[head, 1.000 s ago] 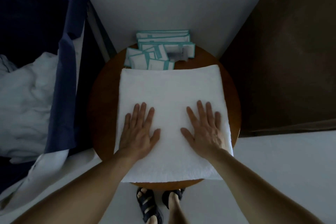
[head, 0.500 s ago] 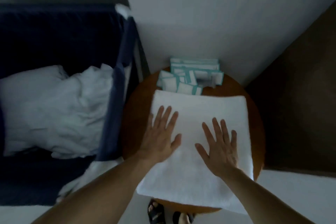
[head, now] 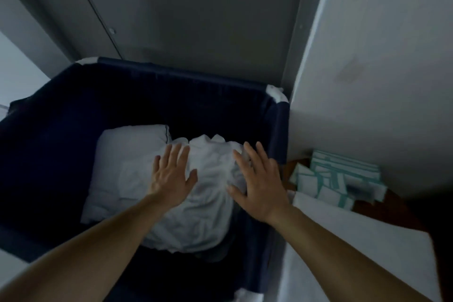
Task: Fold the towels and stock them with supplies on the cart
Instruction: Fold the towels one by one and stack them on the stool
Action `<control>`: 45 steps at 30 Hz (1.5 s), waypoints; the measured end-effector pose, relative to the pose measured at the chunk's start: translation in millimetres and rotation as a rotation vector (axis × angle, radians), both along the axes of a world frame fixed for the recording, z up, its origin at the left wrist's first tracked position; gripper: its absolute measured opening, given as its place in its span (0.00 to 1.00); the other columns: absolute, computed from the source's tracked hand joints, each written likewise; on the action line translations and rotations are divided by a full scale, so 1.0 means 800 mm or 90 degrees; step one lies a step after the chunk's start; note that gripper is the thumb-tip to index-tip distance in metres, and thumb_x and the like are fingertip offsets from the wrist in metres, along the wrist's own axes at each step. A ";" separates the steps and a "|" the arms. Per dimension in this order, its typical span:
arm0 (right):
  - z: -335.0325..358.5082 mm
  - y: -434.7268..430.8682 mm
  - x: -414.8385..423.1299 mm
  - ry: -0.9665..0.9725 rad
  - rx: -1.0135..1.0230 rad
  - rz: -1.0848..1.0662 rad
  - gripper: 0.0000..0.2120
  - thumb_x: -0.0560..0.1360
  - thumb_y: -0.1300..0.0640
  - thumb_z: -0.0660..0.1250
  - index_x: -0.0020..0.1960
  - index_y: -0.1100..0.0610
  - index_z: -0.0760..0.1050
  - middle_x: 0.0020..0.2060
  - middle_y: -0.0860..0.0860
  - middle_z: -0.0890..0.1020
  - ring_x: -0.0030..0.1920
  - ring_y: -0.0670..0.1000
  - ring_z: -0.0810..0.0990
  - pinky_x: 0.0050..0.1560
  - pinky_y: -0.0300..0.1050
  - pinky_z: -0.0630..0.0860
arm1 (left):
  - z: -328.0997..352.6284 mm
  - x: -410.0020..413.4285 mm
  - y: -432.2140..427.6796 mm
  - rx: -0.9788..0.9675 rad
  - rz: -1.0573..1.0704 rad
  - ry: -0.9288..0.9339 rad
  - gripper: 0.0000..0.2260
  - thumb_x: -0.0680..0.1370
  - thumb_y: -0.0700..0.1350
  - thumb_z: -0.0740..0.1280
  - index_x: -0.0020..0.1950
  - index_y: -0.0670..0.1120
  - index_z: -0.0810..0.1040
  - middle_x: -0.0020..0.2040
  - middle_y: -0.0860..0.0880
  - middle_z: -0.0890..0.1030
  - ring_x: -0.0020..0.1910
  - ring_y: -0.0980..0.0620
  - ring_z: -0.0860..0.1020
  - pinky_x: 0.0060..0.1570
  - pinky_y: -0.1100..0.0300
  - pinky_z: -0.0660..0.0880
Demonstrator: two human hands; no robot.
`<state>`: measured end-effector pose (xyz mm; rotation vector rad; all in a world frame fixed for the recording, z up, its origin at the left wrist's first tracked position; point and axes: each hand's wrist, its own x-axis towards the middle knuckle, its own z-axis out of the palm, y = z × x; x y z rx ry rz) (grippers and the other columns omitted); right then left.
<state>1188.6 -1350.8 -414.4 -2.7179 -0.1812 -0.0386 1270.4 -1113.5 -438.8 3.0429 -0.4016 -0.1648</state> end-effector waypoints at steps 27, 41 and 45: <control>-0.228 0.177 0.197 0.322 0.230 -0.284 0.07 0.75 0.60 0.66 0.51 0.50 0.77 0.48 0.46 0.76 0.50 0.51 0.78 0.41 0.35 0.68 | -0.162 0.201 0.164 -0.134 -0.071 0.353 0.46 0.75 0.62 0.68 0.81 0.53 0.40 0.81 0.50 0.42 0.80 0.48 0.43 0.77 0.48 0.51; 0.252 0.023 0.068 -0.058 0.468 -0.225 0.15 0.60 0.57 0.66 0.39 0.38 0.78 0.35 0.37 0.83 0.38 0.35 0.81 0.31 0.28 0.73 | 0.196 0.076 -0.079 -0.451 -0.216 0.173 0.44 0.58 0.62 0.79 0.68 0.57 0.64 0.60 0.60 0.74 0.62 0.55 0.76 0.58 0.61 0.75; 0.375 -0.019 0.000 -0.199 0.488 -0.247 0.15 0.58 0.57 0.67 0.43 0.44 0.78 0.37 0.44 0.84 0.42 0.42 0.84 0.39 0.40 0.80 | 0.320 0.020 -0.139 -0.601 -0.220 0.056 0.38 0.57 0.60 0.77 0.61 0.71 0.62 0.50 0.71 0.77 0.50 0.76 0.74 0.45 0.78 0.71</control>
